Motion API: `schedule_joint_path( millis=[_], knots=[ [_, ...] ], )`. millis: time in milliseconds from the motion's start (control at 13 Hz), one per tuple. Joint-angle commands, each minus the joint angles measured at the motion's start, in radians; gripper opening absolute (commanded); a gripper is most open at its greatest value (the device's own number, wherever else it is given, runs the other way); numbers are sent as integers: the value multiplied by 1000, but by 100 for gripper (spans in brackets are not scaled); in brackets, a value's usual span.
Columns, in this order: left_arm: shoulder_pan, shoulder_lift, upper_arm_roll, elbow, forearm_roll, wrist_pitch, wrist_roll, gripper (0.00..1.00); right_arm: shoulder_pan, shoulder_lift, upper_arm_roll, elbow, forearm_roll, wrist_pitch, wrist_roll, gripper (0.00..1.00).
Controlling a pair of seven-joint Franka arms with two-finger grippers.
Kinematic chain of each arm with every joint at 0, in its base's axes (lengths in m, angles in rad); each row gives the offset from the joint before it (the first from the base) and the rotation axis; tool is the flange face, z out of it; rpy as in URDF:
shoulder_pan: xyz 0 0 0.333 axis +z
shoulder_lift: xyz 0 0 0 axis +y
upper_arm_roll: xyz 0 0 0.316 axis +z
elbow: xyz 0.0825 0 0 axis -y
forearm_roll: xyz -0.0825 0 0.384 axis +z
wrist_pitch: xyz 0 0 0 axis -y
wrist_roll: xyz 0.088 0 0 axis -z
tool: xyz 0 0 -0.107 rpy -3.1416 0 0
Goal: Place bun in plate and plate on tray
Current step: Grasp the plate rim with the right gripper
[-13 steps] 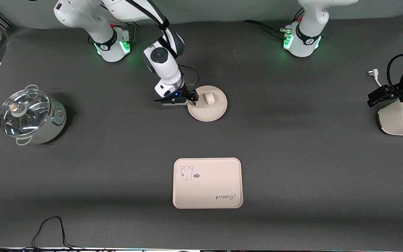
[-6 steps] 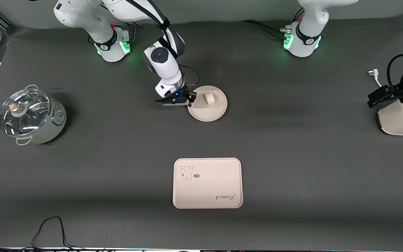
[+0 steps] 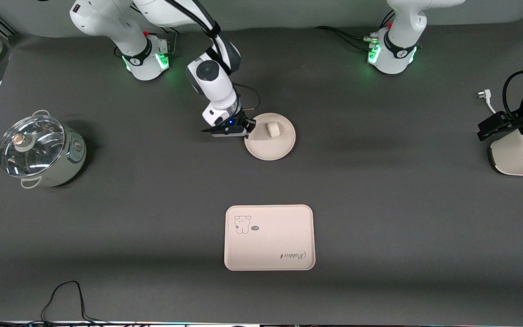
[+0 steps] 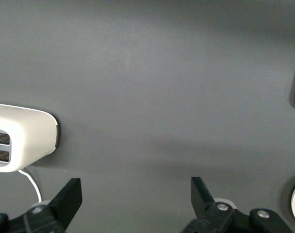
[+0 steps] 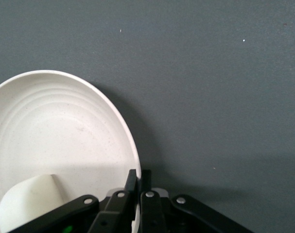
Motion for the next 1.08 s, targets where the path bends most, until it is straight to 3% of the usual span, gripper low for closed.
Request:
schedule_joint_path(
  millis=[0, 231, 769, 1000],
  knots=[
    [-8, 10, 5, 27, -7, -3, 6, 100, -1, -13, -1, 8, 27, -2, -25, 1],
    [-8, 10, 5, 30, -9, -3, 6, 100, -8, -56, 0, 6, 27, -9, -26, 0],
    [-10, 10, 5, 33, -9, -5, 6, 100, -92, -373, -3, 9, 27, -322, -137, 0],
    [-8, 16, 5, 35, -10, -5, 6, 100, -99, -401, -6, 73, 27, -405, -137, 0]
  ],
)
